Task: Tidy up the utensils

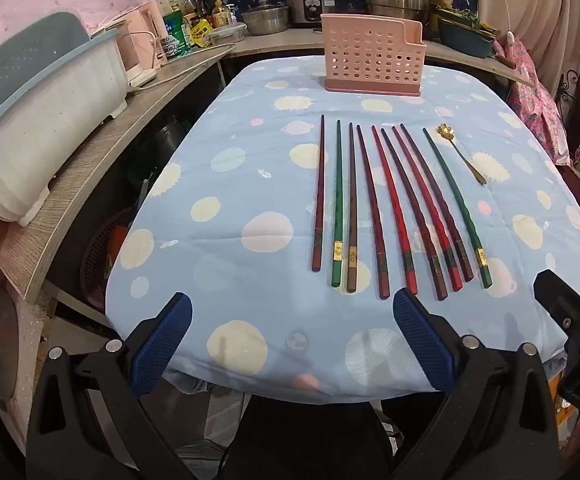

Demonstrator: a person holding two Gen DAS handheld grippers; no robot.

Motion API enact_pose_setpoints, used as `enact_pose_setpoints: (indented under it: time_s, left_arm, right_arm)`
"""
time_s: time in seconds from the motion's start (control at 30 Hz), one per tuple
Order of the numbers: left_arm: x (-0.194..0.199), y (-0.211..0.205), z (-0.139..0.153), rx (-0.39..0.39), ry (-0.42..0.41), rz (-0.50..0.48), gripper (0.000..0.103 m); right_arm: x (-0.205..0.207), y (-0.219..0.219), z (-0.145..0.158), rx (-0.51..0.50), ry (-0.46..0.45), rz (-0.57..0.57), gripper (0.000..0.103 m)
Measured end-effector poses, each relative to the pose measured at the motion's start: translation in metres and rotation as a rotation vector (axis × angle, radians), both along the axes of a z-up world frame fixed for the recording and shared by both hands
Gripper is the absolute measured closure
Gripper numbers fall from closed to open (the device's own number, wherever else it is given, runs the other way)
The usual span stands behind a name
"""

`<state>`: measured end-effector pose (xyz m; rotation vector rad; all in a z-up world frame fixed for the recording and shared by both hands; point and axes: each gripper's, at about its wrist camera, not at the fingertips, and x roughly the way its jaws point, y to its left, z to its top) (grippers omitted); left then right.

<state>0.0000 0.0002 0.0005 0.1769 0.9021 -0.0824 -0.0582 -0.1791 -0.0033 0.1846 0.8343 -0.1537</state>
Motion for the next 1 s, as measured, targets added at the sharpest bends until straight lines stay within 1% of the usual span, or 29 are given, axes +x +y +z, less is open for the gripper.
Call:
enact_pose_setpoints:
  time_s: [0.27,0.3,0.47,0.67,1.0]
  left_arm:
    - [-0.003,-0.003,-0.001,0.001,0.003,-0.010,0.007]
    - [-0.001,0.003,0.002,-0.005,0.004,-0.003,0.007]
    - [-0.001,0.008,0.005,-0.010,0.009,-0.003,0.007]
    - [-0.005,0.000,-0.001,0.000,0.001,-0.003,0.007]
    - [-0.008,-0.001,0.000,0.003,-0.005,-0.003,0.007]
  right_arm:
    - [-0.001,0.002,0.002,-0.006,-0.005,-0.001,0.007]
    - [-0.001,0.001,0.002,-0.005,-0.005,-0.001,0.007]
    - [-0.001,-0.002,0.001,-0.003,-0.007,-0.003,0.007]
    - [-0.004,0.001,0.002,-0.011,-0.009,-0.002,0.007]
    - [-0.006,0.002,0.004,-0.015,-0.012,-0.002,0.007]
